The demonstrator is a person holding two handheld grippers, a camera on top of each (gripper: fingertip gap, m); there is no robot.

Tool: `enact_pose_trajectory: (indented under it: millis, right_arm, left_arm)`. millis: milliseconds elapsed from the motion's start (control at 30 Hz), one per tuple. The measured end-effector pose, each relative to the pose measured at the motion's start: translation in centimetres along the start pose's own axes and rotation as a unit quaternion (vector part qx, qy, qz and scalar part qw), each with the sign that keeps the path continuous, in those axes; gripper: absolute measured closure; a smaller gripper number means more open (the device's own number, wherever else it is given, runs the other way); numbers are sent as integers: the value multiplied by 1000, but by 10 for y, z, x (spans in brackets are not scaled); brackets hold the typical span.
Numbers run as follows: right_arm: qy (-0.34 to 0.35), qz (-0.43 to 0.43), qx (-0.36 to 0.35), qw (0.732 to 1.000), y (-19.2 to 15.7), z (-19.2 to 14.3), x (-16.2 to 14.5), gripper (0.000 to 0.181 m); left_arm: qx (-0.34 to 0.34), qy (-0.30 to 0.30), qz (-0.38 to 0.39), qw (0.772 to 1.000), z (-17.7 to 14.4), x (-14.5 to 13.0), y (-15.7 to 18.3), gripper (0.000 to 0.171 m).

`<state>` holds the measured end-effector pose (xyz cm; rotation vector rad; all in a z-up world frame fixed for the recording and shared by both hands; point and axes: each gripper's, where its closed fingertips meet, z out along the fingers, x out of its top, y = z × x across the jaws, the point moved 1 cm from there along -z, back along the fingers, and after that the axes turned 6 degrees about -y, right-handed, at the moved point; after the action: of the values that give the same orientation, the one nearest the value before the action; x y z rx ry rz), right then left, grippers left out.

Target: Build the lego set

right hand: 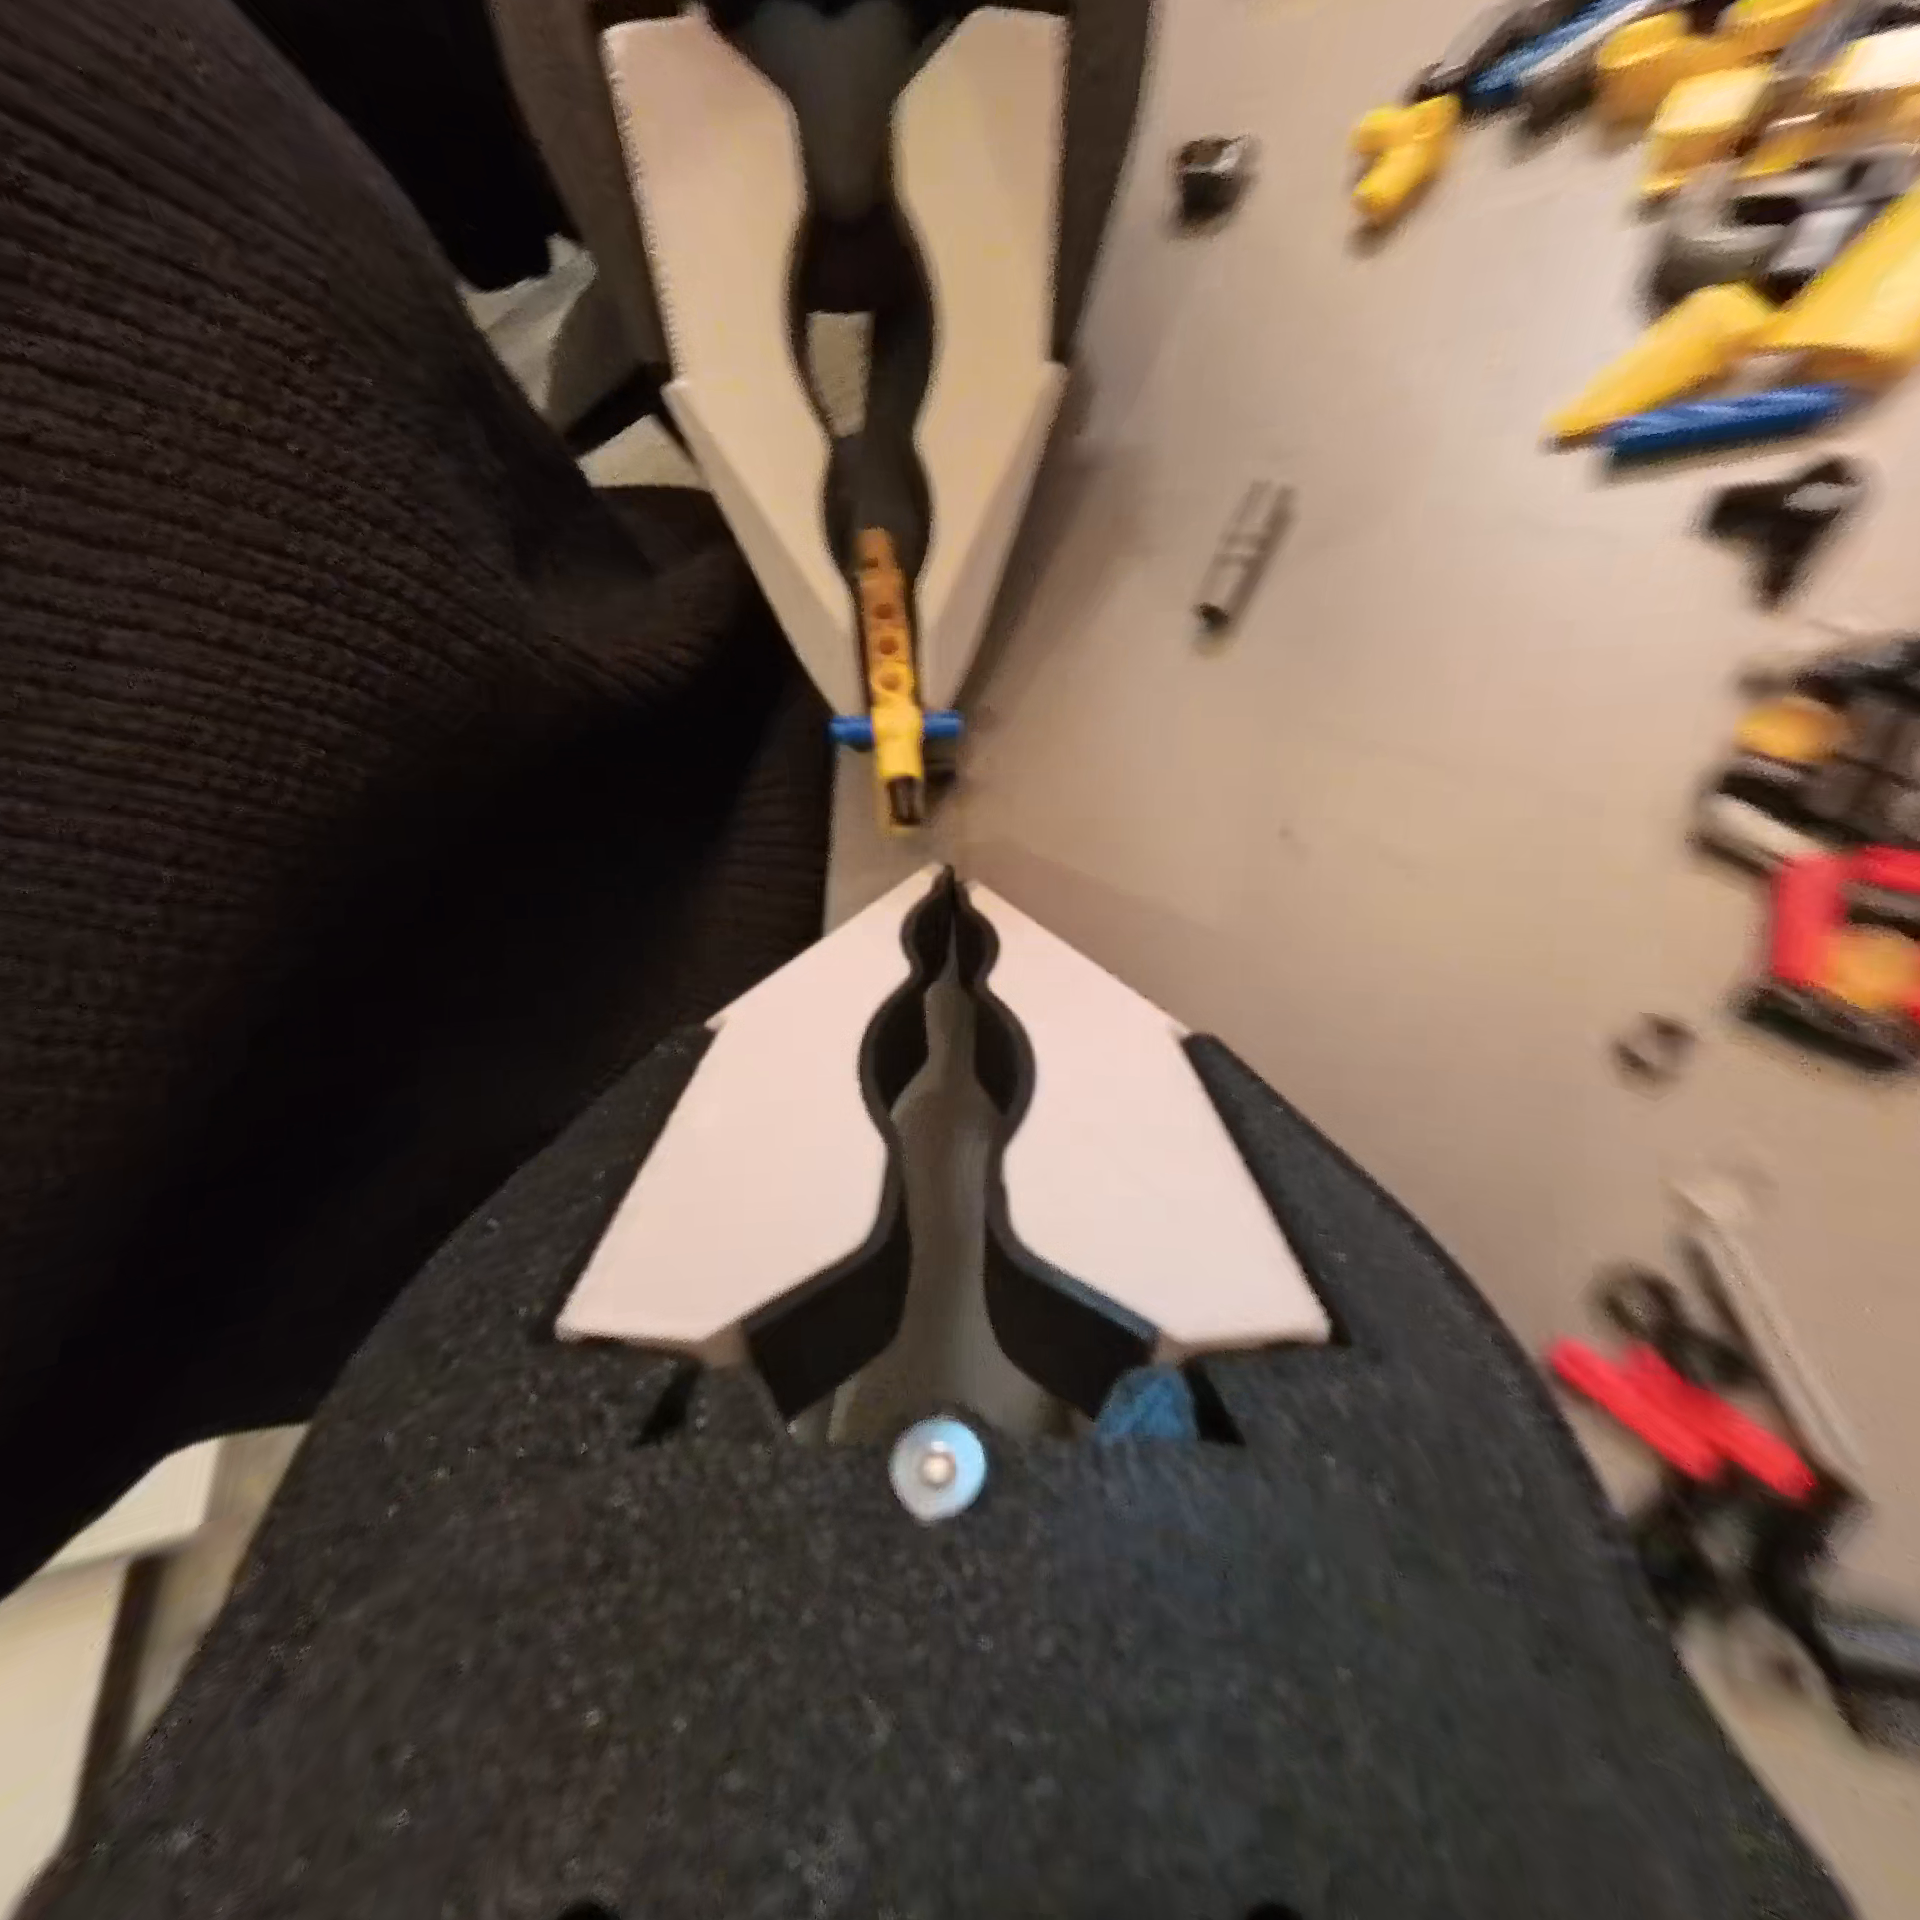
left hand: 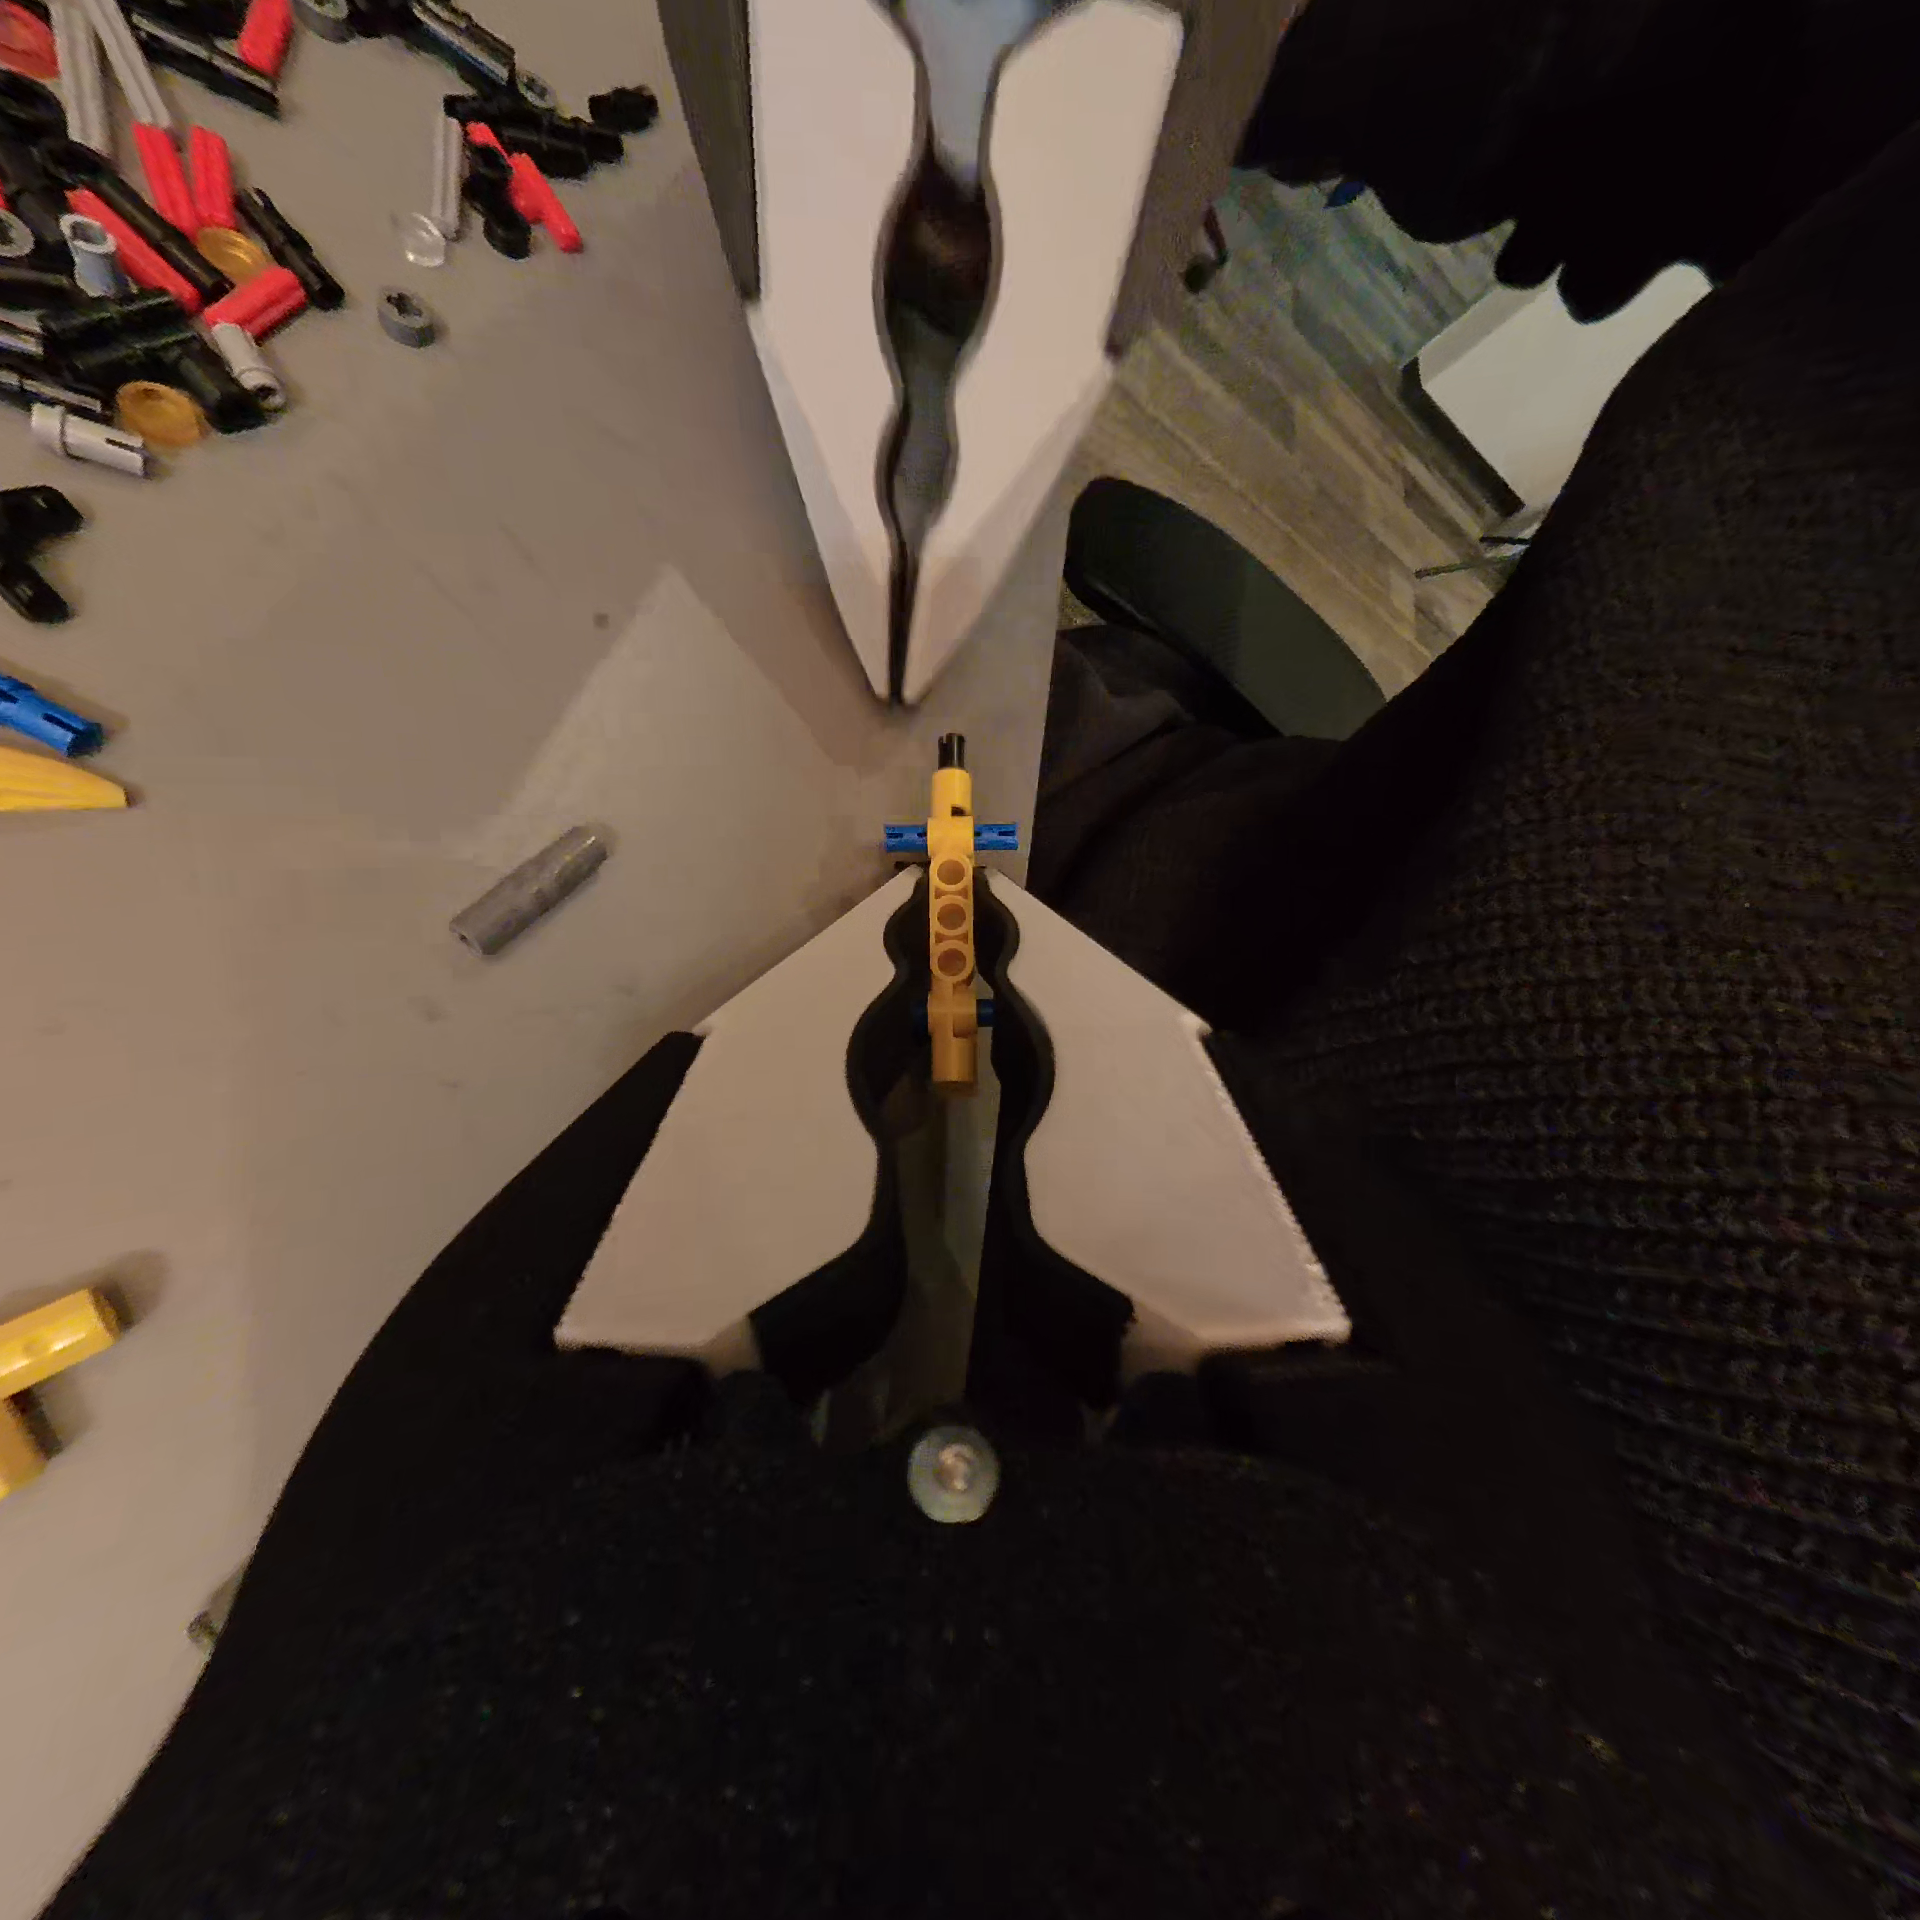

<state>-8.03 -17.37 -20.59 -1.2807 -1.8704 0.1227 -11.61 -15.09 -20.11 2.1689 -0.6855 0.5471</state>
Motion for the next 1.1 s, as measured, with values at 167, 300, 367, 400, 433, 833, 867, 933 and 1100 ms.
enact_pose_trajectory:
  millis: [167,300,367,400,433,833,867,933,1100]
  right_arm:
    - [63,7,-78,995,6,-30,1,181]
    - [89,9,-131,987,2,-38,-4,181]
    - [108,14,-147,983,-3,-42,-4,181]
    - [119,18,-153,981,-6,-44,-5,181]
    - [131,23,-156,979,-10,-46,-5,181]
    - [57,55,-222,972,-58,32,-70,169]
    - [58,59,-224,971,-61,40,-73,169]
    - [51,64,-229,970,-66,58,-81,165]
    - [16,79,-160,984,-102,97,-92,168]
  left_arm:
    - [-1,0,-1,1000,0,0,0,166]
    - [1,6,-9,1000,-1,1,-2,166]
    - [8,9,-10,1000,-2,2,-3,165]
    - [12,10,-7,1000,-2,2,-4,165]
    - [20,11,-3,1000,-2,2,-4,165]
    - [87,53,40,994,-8,6,0,165]
    - [94,56,44,993,-9,6,0,165]
    - [107,61,48,991,-9,5,-1,165]
    - [119,74,45,989,-8,0,-1,165]
